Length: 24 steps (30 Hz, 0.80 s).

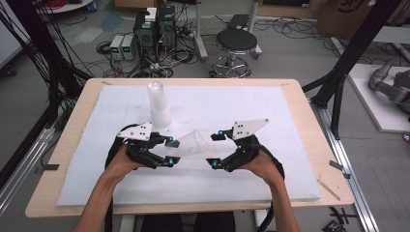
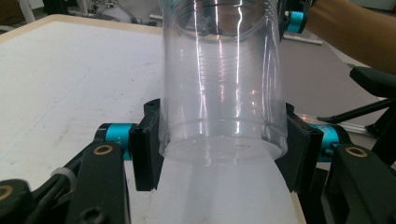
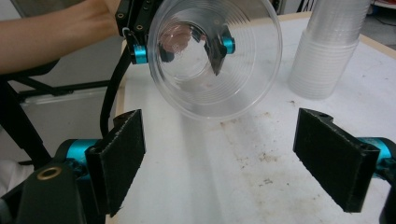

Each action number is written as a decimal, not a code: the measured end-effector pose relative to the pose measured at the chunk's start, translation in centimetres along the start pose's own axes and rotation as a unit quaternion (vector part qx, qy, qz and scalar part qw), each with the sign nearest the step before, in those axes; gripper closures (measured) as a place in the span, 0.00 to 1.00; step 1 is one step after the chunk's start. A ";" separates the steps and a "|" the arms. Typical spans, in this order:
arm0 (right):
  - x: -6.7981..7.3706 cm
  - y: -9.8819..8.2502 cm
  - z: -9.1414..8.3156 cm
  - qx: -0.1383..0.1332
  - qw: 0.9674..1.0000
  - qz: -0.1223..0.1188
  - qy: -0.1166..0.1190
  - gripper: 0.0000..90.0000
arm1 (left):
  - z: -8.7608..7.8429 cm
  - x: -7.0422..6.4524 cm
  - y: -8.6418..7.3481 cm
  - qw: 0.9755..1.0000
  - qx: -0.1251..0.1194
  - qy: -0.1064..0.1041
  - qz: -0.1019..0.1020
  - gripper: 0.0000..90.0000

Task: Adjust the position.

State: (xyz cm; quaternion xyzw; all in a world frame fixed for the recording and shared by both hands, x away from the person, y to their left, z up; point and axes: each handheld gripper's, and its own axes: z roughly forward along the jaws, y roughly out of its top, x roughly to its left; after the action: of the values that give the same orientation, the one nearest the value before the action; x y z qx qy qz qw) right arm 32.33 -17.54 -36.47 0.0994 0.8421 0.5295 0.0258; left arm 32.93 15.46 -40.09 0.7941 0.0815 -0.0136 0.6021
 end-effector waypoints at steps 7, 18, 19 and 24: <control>0.0 -0.8 0.3 -0.034 0.999 0.018 0.012 0.18 | 0.1 -0.1 -0.3 1.000 -0.015 -0.002 0.002 0.46; 0.1 -1.3 0.9 -0.068 0.997 0.029 0.033 0.19 | 0.7 -0.8 -0.1 0.999 -0.035 -0.004 0.007 0.46; 0.1 -1.3 0.9 -0.071 0.997 0.028 0.034 0.18 | 0.8 -0.8 -0.1 0.999 -0.043 -0.005 0.008 0.46; 0.2 -1.3 1.1 -0.070 0.996 0.028 0.041 0.18 | 1.4 -0.9 -0.2 0.999 -0.045 -0.004 0.008 0.46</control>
State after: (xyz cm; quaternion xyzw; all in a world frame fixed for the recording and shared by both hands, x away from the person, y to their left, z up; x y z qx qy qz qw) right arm 32.13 -17.08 -38.11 0.0990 0.8003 0.5912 -0.0166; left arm 32.15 14.07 -40.54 0.7670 0.0729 -0.0081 0.6375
